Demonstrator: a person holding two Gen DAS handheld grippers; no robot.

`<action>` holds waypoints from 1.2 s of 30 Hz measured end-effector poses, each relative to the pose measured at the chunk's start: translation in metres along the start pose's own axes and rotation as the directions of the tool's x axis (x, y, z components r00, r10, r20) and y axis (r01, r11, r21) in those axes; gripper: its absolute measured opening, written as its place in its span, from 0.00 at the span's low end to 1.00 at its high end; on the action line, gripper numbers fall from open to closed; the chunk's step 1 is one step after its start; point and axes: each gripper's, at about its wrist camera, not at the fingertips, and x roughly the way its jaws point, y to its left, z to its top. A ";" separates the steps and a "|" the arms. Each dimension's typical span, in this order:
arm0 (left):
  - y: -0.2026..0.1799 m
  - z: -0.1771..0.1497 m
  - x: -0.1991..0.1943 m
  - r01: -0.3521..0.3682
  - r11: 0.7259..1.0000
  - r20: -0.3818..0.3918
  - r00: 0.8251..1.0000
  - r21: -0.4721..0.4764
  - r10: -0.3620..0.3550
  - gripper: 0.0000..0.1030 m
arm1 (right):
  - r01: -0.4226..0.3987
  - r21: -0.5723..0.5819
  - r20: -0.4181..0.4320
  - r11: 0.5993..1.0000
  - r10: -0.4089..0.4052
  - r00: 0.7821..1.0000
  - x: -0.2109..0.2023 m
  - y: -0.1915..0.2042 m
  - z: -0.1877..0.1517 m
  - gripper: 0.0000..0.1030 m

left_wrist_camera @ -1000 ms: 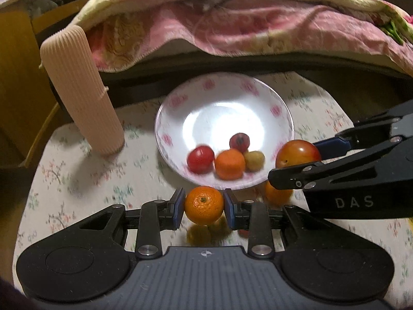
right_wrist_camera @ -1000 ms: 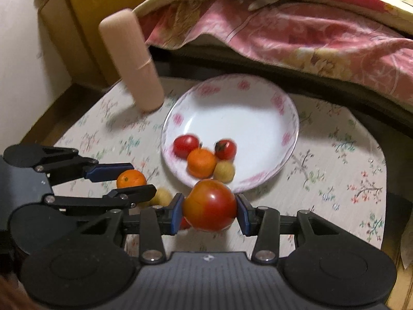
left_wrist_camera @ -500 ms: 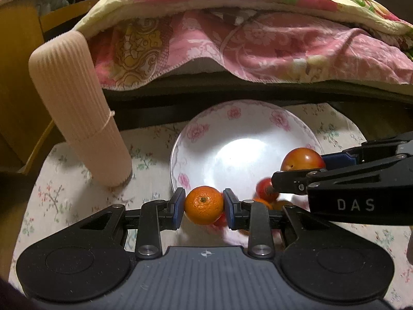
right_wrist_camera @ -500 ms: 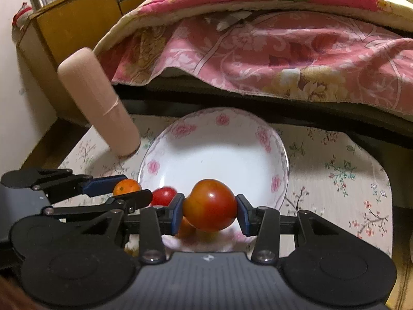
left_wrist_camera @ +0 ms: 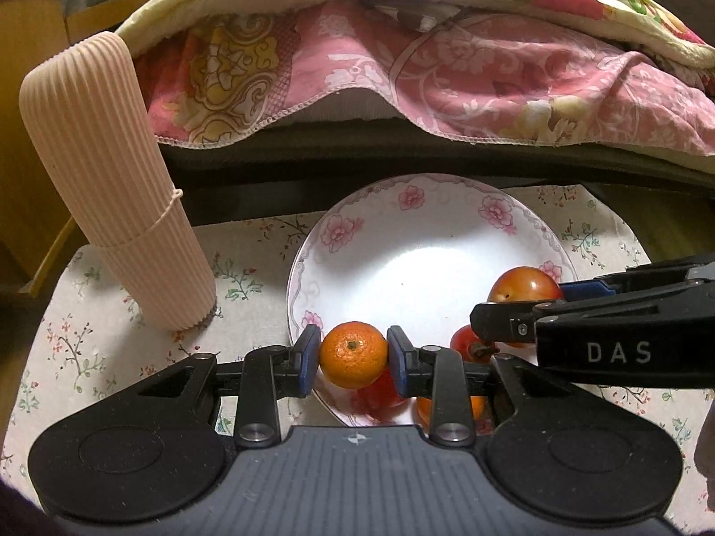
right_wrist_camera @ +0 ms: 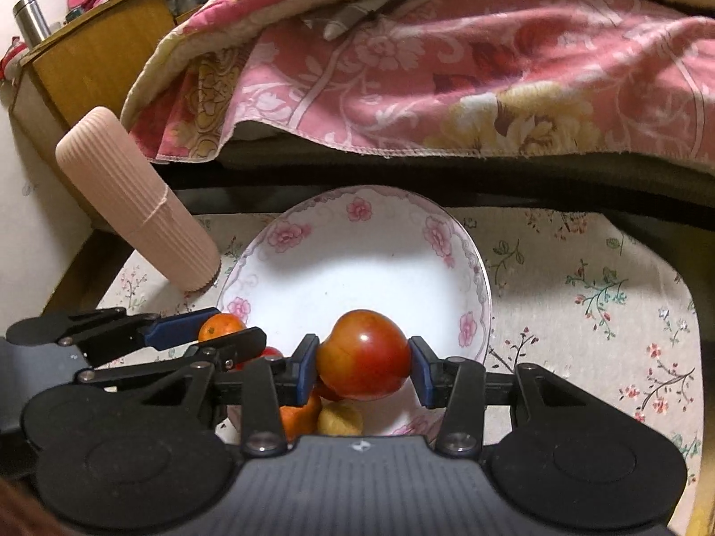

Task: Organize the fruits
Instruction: 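Open both grippers over the plate to drop the tomato and mandarin, then withdraw both open grippers from the plate toward the remaining fruit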

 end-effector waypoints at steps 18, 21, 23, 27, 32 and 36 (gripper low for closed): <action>-0.010 0.004 -0.017 -0.004 1.000 0.059 0.998 0.029 0.003 0.56 | -0.003 -0.007 0.068 1.000 0.003 0.998 -0.014 0.002 0.002 0.67; -0.011 0.004 -0.022 -0.006 0.999 0.064 0.998 0.033 0.004 0.58 | 0.011 -0.041 0.099 0.999 -0.007 0.995 -0.021 0.009 0.001 0.67; -0.010 0.004 -0.026 -0.010 1.000 0.066 0.998 0.029 0.008 0.58 | 0.004 -0.037 0.112 0.999 0.000 0.994 -0.026 0.009 0.000 0.67; -0.006 0.001 -0.034 -0.028 0.999 0.059 0.998 0.023 0.027 0.58 | 0.011 -0.037 0.133 0.999 -0.006 0.991 -0.035 0.011 -0.001 0.67; -0.006 -0.004 -0.049 -0.042 0.999 0.061 0.997 0.024 0.041 0.58 | 0.024 -0.034 0.137 0.999 -0.019 0.990 -0.045 0.014 -0.005 0.67; -0.011 -0.011 -0.064 -0.055 0.998 0.086 0.995 0.034 0.052 0.66 | 0.028 -0.038 0.137 0.999 -0.023 0.990 -0.055 0.018 -0.011 0.67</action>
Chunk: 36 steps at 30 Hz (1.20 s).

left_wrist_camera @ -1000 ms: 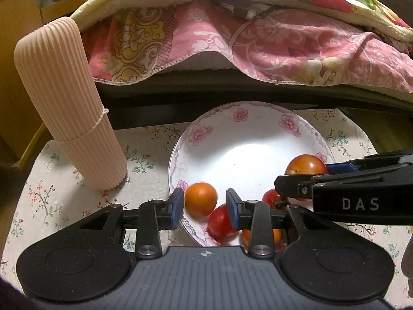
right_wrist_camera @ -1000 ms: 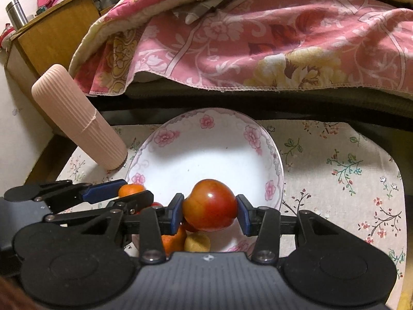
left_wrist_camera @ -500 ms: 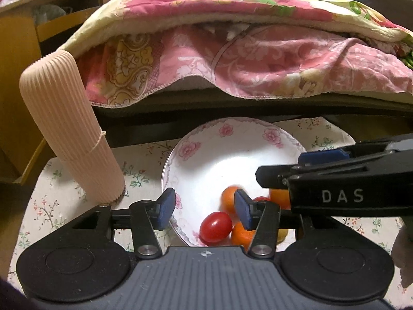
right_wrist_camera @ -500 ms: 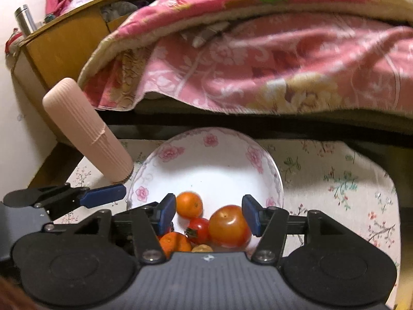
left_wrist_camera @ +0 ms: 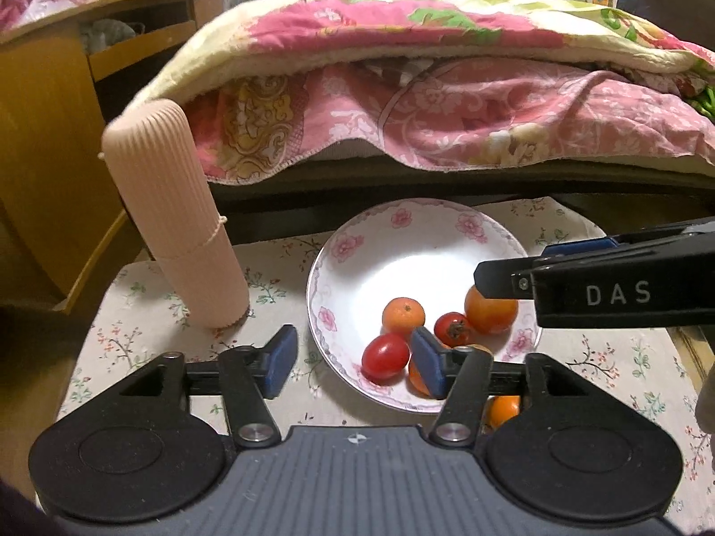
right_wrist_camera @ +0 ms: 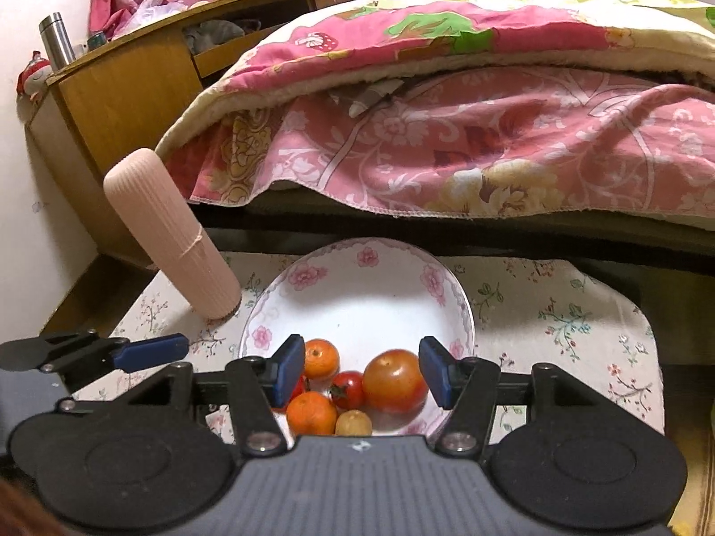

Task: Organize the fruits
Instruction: 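Withdraw both open grippers from the plate toward the remaining fruit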

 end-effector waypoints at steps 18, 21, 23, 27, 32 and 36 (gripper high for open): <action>-0.002 -0.020 -0.060 -0.064 0.998 0.067 0.996 -0.026 0.066 0.83 | 0.019 -0.018 0.053 1.000 -0.018 0.998 -0.061 0.022 -0.032 0.67; 0.000 -0.023 -0.065 -0.070 0.997 0.066 0.995 -0.035 0.072 0.83 | 0.024 -0.018 0.052 1.000 -0.023 0.998 -0.065 0.022 -0.035 0.67; 0.001 -0.025 -0.069 -0.072 0.997 0.063 0.995 -0.040 0.074 0.83 | 0.030 -0.016 0.048 0.999 -0.029 0.998 -0.068 0.021 -0.038 0.67; 0.008 -0.034 -0.080 -0.083 0.994 0.052 0.995 -0.067 0.086 0.86 | 0.052 -0.012 0.029 0.999 -0.052 0.998 -0.074 0.019 -0.046 0.67; 0.013 -0.043 -0.078 -0.078 0.994 -0.013 0.997 -0.077 0.078 0.87 | 0.077 -0.028 -0.035 0.997 -0.078 0.996 -0.075 0.017 -0.060 0.67; 0.009 -0.049 -0.064 -0.077 0.996 -0.062 0.995 -0.034 0.074 0.87 | 0.087 -0.079 -0.100 0.993 -0.095 0.990 -0.065 0.021 -0.068 0.67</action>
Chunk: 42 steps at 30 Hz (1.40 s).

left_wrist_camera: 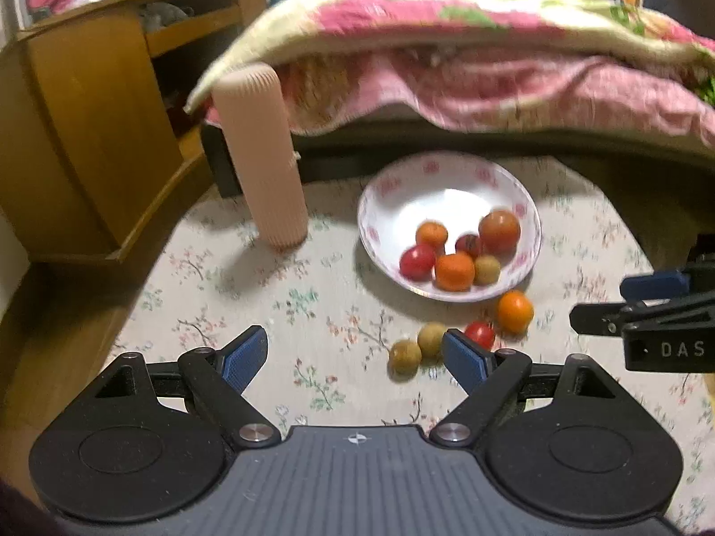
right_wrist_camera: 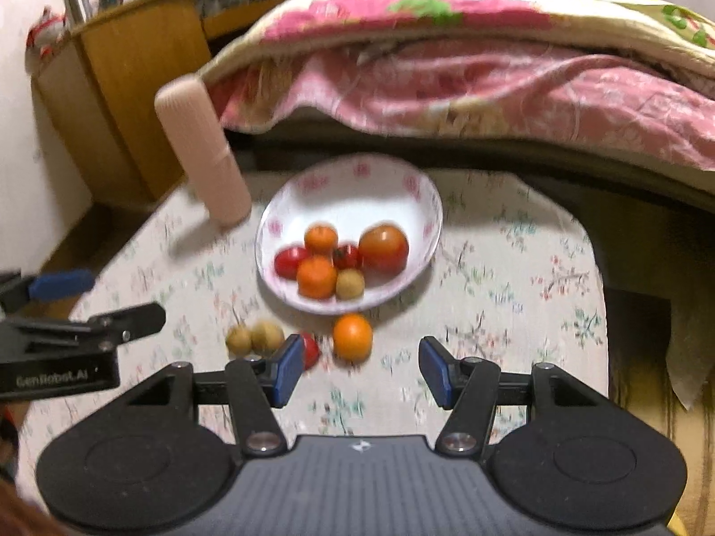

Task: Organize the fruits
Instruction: 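Withdraw both open grippers from the plate toward the remaining fruit, then grasp the orange mandarin with the right gripper while the left gripper approaches a brown fruit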

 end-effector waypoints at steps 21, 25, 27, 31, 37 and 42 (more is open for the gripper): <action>-0.005 -0.006 0.036 0.039 0.999 -0.071 0.997 0.008 -0.038 0.87 | -0.017 -0.022 -0.080 1.000 0.015 0.997 0.062 0.004 0.005 0.67; -0.008 -0.007 0.040 0.042 0.999 -0.077 0.996 0.019 -0.040 0.87 | -0.024 -0.025 -0.083 0.999 0.022 0.996 0.065 0.004 0.006 0.67; -0.009 -0.008 0.041 0.041 0.999 -0.076 0.996 0.031 -0.038 0.87 | -0.030 -0.031 -0.083 0.999 0.028 0.996 0.065 0.003 0.006 0.67; -0.012 -0.008 0.043 0.055 0.998 -0.081 0.995 0.043 -0.051 0.87 | -0.036 -0.041 -0.091 0.999 0.032 0.995 0.068 0.002 0.006 0.67; -0.014 -0.008 0.047 0.067 0.997 -0.086 0.994 0.045 -0.063 0.87 | -0.044 -0.038 -0.106 0.998 0.040 0.994 0.072 0.000 0.006 0.67; -0.011 -0.009 0.048 0.079 0.996 -0.084 0.994 0.042 -0.075 0.87 | -0.057 -0.039 -0.109 0.998 0.053 0.993 0.073 0.000 0.007 0.66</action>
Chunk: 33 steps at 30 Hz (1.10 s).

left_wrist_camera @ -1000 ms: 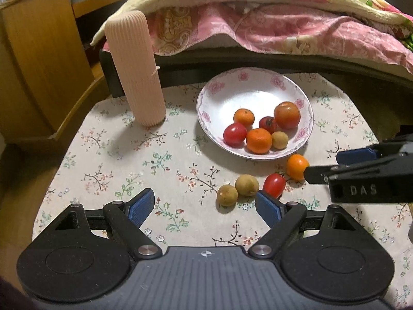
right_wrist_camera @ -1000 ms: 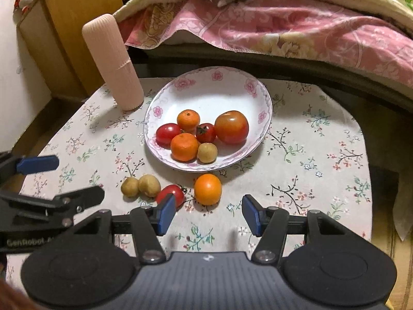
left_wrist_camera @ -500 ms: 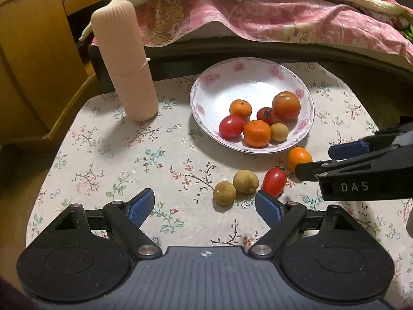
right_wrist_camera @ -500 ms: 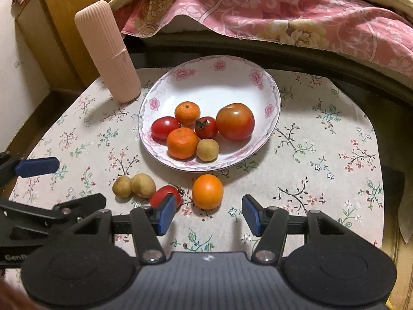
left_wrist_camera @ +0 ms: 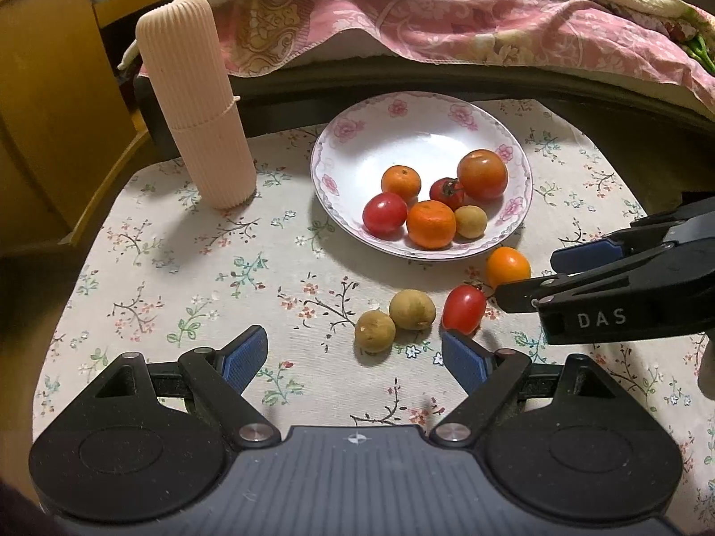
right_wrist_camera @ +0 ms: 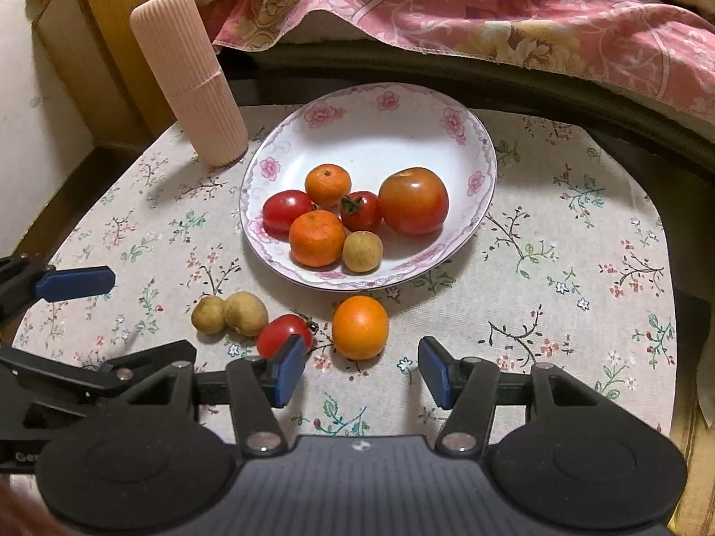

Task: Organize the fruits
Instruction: 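Grasp the orange mandarin with the right gripper while the left gripper approaches a brown fruit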

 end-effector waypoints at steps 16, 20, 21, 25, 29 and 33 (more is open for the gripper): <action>0.002 -0.002 0.010 0.037 0.999 -0.031 0.999 -0.006 -0.038 0.87 | -0.026 -0.030 -0.016 0.999 0.026 1.000 0.010 0.000 0.000 0.60; 0.002 -0.002 0.011 0.043 0.999 -0.037 0.998 -0.012 -0.044 0.87 | -0.028 -0.034 -0.003 0.999 0.028 1.000 0.014 0.001 0.004 0.59; 0.002 -0.001 0.011 0.045 0.999 -0.038 0.998 -0.013 -0.046 0.87 | -0.031 -0.030 0.000 0.999 0.031 1.000 0.014 0.001 0.005 0.59; 0.003 -0.001 0.011 0.050 0.999 -0.039 0.998 -0.018 -0.050 0.87 | -0.022 -0.018 0.004 1.000 0.023 1.000 0.016 -0.001 0.009 0.58; 0.003 -0.001 0.011 0.053 0.998 -0.039 0.998 -0.023 -0.054 0.87 | -0.019 -0.001 -0.004 1.000 0.019 1.000 0.019 -0.005 0.011 0.58; 0.002 -0.001 0.012 0.058 0.998 -0.040 0.997 -0.022 -0.059 0.87 | -0.017 -0.018 -0.005 1.000 0.017 1.000 0.018 -0.002 0.011 0.58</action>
